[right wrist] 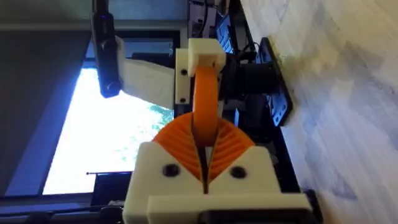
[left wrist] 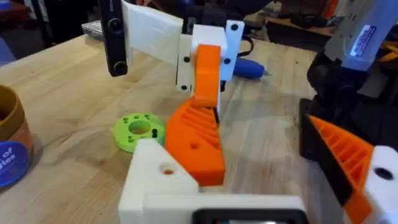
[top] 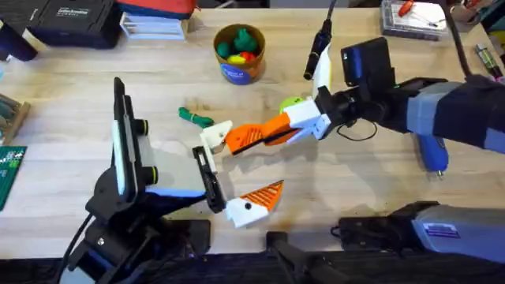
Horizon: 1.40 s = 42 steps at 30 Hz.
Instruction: Pick up the gripper from the table and insert it into the empty holder that is missing its gripper. Then pick up a screw, insert it into the mounting hole, and use the screwdriver to tighten it. Finally, clean up the table by picking up the vegetable and placing it into the bucket.
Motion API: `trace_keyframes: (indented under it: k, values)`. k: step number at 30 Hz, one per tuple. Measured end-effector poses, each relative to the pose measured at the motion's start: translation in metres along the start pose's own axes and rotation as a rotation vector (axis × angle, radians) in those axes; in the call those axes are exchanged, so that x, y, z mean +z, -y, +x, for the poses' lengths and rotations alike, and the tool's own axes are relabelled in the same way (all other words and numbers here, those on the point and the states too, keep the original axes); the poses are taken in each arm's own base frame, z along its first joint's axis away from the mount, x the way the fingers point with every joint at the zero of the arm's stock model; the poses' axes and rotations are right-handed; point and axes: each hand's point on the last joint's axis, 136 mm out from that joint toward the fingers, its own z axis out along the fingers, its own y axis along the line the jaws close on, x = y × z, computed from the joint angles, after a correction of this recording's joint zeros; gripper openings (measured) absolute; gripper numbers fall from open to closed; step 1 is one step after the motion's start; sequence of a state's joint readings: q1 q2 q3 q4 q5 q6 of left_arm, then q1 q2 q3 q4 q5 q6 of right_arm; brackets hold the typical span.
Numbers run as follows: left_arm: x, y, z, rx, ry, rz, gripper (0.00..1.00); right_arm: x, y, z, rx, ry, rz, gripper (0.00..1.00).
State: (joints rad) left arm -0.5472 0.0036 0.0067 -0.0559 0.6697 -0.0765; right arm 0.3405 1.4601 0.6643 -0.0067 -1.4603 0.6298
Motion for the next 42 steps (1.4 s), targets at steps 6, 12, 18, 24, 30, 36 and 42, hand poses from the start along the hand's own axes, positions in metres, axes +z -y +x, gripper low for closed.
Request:
trace_keyframes:
  k: [6,12,18,24,30,36,42]
  values:
    - [0.0,0.0,0.0,0.005,0.0,0.0,0.985,0.0,0.0,-0.004,0.026,0.013,0.012,0.016]
    - [0.0,-0.002,0.0,-0.001,0.0,-0.01,0.985,0.004,0.005,-0.006,0.045,0.023,0.04,0.016]
    - [-0.001,-0.01,-0.001,-0.011,0.004,-0.056,0.985,0.01,0.004,-0.013,0.013,0.038,0.065,0.016]
    - [-0.002,-0.019,-0.001,-0.012,0.009,-0.104,0.985,0.015,0.003,-0.021,0.012,0.064,0.087,0.016]
    - [-0.002,-0.025,0.0,-0.034,0.005,-0.136,0.985,0.019,0.016,-0.022,0.068,0.041,0.079,0.015]
    - [-0.002,-0.027,0.002,-0.053,0.0,-0.145,0.986,0.021,0.031,-0.023,0.119,-0.019,0.024,0.015]
    - [-0.001,-0.02,0.002,-0.058,-0.003,-0.11,0.985,0.013,0.031,-0.026,0.132,-0.033,-0.017,0.015]
